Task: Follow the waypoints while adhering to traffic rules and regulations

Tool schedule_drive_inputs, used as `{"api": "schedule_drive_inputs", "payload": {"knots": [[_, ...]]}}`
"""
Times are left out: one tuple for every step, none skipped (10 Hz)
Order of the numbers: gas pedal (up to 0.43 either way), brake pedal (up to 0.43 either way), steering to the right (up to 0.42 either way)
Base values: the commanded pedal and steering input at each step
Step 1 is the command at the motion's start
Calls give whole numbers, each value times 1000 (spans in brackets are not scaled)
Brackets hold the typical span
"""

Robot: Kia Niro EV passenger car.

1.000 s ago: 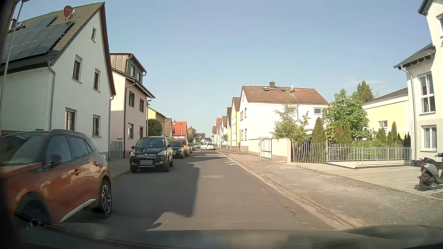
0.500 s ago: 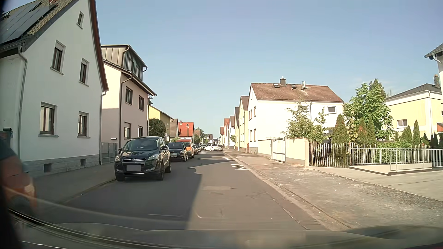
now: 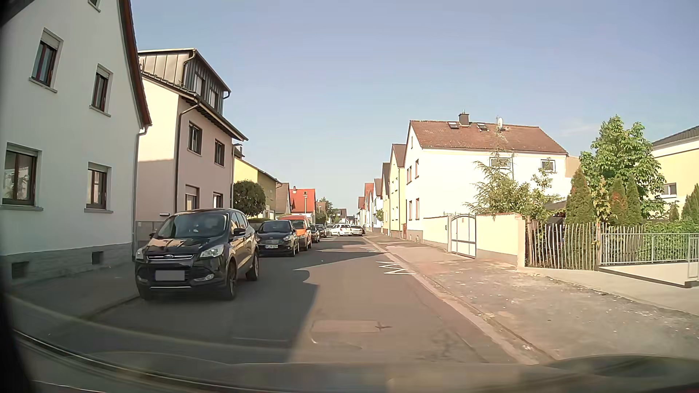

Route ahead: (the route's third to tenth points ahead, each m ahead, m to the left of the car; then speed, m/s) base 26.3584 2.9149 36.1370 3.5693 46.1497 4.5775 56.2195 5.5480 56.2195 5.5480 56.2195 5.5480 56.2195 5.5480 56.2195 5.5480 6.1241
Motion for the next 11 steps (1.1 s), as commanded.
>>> {"api": "schedule_drive_inputs", "payload": {"knots": [[331, 24, -38], [331, 24, -36], [331, 24, -35], [339, 30, -33], [350, 24, -28], [339, 30, -23], [331, 24, -19], [331, 24, -16], [331, 30, -15], [331, 24, -13], [331, 24, -12]]}}
